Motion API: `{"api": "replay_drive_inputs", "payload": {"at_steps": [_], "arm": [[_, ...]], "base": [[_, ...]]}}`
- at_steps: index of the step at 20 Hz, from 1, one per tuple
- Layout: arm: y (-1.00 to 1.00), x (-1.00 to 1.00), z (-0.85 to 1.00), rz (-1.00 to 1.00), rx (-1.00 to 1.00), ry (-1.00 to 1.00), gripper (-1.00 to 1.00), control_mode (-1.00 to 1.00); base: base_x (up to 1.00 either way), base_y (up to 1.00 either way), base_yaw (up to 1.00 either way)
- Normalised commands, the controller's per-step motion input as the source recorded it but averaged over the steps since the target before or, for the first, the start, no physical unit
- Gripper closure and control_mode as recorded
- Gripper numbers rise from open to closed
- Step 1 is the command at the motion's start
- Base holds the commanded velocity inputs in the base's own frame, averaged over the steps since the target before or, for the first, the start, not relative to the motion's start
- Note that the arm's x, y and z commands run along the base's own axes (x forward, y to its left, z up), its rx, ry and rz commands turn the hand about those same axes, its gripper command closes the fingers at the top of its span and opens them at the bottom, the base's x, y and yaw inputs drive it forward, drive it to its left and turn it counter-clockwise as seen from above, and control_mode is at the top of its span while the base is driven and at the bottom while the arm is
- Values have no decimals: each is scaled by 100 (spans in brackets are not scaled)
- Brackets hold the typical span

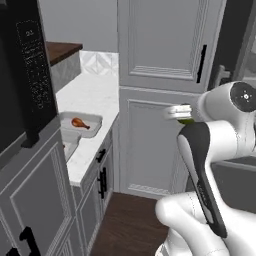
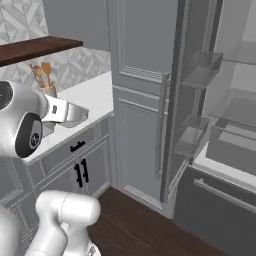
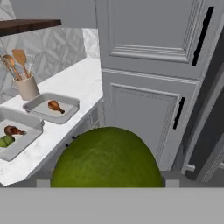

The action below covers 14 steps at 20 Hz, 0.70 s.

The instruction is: Place one lime and one chicken drumstick in each tupperware on the nearby counter, to pack two identical lunches.

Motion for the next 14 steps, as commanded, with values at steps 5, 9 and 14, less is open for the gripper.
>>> {"api": "replay_drive_inputs", "payload": {"at_steps": [5, 9, 14], "arm": [[0, 0, 0, 0, 0, 0, 100, 100], [0, 0, 0, 0, 0, 0, 100, 100], [0, 0, 0, 0, 0, 0, 100, 100]], "base": [[83, 15, 26], [83, 0, 14], [78, 21, 26]]}}
